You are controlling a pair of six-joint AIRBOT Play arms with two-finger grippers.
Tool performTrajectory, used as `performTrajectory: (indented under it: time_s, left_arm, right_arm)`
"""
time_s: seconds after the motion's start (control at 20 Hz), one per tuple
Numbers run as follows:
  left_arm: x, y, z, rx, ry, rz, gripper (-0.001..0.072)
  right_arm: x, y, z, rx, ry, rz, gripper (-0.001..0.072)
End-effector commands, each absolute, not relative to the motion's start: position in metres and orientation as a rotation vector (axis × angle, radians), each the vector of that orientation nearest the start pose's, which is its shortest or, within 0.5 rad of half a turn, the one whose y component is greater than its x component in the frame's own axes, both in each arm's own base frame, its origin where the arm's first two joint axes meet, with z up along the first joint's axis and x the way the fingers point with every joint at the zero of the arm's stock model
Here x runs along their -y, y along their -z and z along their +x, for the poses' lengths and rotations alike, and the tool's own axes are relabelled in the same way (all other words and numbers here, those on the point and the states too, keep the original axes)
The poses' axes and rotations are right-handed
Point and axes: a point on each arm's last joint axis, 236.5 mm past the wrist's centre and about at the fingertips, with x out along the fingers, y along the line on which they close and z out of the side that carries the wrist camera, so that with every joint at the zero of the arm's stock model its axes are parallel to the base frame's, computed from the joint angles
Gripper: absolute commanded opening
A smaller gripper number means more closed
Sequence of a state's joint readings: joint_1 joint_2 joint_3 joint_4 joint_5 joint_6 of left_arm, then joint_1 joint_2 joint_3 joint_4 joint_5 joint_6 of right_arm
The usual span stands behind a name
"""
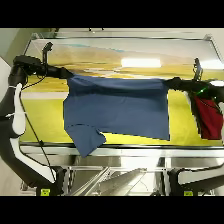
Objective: Fold the shirts.
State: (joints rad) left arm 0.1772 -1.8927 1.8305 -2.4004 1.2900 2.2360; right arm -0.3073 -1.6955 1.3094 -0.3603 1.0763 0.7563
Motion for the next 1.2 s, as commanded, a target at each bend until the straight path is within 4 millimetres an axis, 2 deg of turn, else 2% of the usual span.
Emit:
performTrajectory:
  time_s: [0.0,0.1,0.2,0.35,0.6,0.85,1.0,1.05,1.1,1.15]
  left_arm:
    - [0.069,-0.02,0.566,-0.985,0.703,-0.269,0.0012]
    - [0.068,-0.009,0.557,-1.062,0.689,-0.213,0.0012]
    - [0.052,0.008,0.547,-1.161,0.605,-0.145,0.0012]
    - [0.049,0.025,0.529,-1.26,0.583,-0.092,0.0012]
    - [0.039,0.056,0.517,-1.357,0.489,-0.043,0.0012]
    - [0.06,0.062,0.525,-1.326,0.5,-0.017,0.0012]
    - [0.06,0.062,0.527,-1.319,0.485,-0.029,0.0012]
    - [0.06,0.062,0.527,-1.322,0.486,-0.029,0.0013]
    - [0.06,0.062,0.526,-1.323,0.487,-0.03,0.0014]
    - [0.06,0.061,0.526,-1.325,0.488,-0.029,0.0037]
  right_arm:
    - [-0.04,-0.001,0.538,-0.855,-0.59,0.724,0.0016]
    - [-0.036,0.011,0.532,-0.904,-0.578,0.67,0.0016]
    - [-0.029,0.031,0.52,-0.992,-0.541,0.619,0.0015]
    - [-0.019,0.051,0.505,-1.084,-0.504,0.543,0.0015]
    - [-0.012,0.066,0.506,-1.117,-0.436,0.483,0.0016]
    - [-0.031,0.068,0.51,-1.114,-0.454,0.444,0.0017]
    - [-0.032,0.073,0.507,-1.14,-0.442,0.42,0.0017]
    - [-0.031,0.075,0.506,-1.147,-0.436,0.413,0.0031]
    - [-0.03,0.075,0.506,-1.15,-0.433,0.412,0.014]
    - [-0.029,0.075,0.506,-1.153,-0.422,0.425,0.0162]
